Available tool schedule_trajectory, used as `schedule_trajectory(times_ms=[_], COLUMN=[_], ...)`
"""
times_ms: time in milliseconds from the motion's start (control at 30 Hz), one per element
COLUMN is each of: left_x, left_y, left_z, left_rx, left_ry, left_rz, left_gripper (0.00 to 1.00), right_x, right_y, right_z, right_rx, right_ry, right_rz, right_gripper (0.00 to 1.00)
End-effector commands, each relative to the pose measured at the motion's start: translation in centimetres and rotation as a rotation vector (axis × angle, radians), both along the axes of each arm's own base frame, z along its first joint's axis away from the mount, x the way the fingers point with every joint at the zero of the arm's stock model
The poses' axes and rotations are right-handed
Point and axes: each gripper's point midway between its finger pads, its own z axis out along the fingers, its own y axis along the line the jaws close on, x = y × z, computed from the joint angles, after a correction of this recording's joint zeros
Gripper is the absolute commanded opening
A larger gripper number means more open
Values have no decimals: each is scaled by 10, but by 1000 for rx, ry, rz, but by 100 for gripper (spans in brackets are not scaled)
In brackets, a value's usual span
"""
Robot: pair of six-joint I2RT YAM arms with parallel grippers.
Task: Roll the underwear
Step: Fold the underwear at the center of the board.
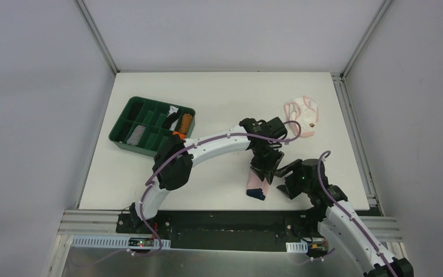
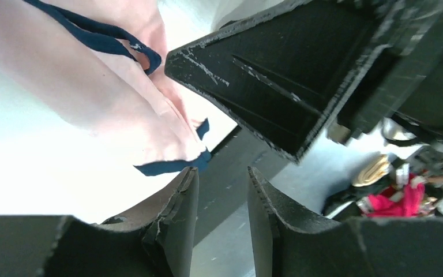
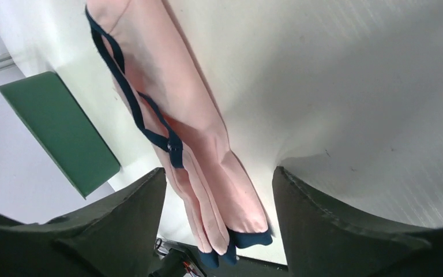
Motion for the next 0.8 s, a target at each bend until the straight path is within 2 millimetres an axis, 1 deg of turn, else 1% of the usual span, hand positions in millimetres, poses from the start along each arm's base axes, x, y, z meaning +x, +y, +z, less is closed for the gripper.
schedule_trajectory(times_ms=[0, 67, 133, 167, 233, 300, 367, 500, 700, 767], left_x=[8, 14, 21, 26, 36, 44, 49, 55, 51, 50], left_y=[-2, 0, 6, 10, 19, 29, 40, 54, 57, 57], left_z=[64, 74, 83, 88, 94, 97, 94, 82, 67, 64], left_rx=[-195, -244, -278, -290, -311, -320, -313, -289, -260, -256], left_ry=[64, 74, 69, 64, 53, 44, 38, 48, 77, 86], left_rz=[88, 118, 151, 169, 209, 248, 280, 318, 330, 330], left_gripper=[36, 35, 34, 34, 34, 33, 33, 33, 32, 32], right_x=[-8, -10, -12, -11, -9, -11, -13, -17, -29, -33], right_y=[-5, -5, -4, -2, 9, 20, 27, 32, 44, 46], right_z=[12, 16, 20, 22, 29, 30, 28, 22, 4, -2], right_rx=[-19, -6, 8, 20, 65, 97, 97, 57, 63, 45], right_ry=[-5, -13, -26, -42, -82, -85, -66, -34, 27, 43], right_rz=[-1, 1, 5, 12, 69, 136, 192, 274, 365, 375], right_gripper=[73, 76, 78, 81, 84, 87, 88, 88, 84, 77])
